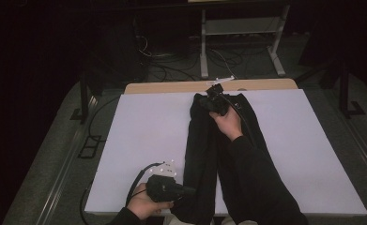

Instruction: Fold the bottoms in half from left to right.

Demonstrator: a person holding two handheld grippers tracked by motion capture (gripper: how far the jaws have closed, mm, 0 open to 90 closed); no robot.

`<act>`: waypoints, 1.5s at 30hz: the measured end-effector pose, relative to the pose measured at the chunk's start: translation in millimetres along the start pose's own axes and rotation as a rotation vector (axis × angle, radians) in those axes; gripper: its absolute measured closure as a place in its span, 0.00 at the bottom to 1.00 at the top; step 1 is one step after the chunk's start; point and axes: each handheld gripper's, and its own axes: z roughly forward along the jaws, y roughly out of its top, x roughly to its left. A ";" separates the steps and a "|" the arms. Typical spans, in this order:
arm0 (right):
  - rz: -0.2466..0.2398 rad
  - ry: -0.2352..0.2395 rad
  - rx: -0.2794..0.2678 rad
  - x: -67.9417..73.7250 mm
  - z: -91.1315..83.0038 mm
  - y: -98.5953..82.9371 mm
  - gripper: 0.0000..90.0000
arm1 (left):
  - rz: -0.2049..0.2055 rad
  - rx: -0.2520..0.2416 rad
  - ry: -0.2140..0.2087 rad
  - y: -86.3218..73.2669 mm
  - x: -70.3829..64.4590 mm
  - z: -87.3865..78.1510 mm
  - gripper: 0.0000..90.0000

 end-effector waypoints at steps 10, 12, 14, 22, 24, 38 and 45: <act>0.004 -0.009 -0.006 -15.6 -12.5 -2.5 0.96 | 0.027 0.018 -0.032 12.3 -7.5 17.4 0.99; 0.003 -0.010 -0.006 -16.6 -12.8 -2.6 0.96 | 0.028 0.016 -0.039 14.0 -8.2 20.0 0.99; 0.001 -0.012 -0.002 -19.0 -14.0 -3.0 0.96 | 0.031 0.018 -0.046 15.9 -8.9 23.3 0.99; 0.008 -0.014 -0.001 -29.0 -19.0 -7.9 0.96 | 0.042 0.022 -0.068 24.9 -12.3 35.4 0.99; 0.013 -0.013 0.001 -31.4 -20.1 -9.7 0.96 | 0.045 0.024 -0.073 27.0 -13.4 38.0 0.99; 0.026 -0.009 0.008 -55.5 -25.7 -10.2 0.96 | 0.044 0.019 -0.083 40.4 -17.6 50.6 0.99; 0.017 -0.012 0.018 -66.8 -33.6 -6.5 0.96 | 0.053 0.014 -0.097 54.3 -19.2 60.1 0.99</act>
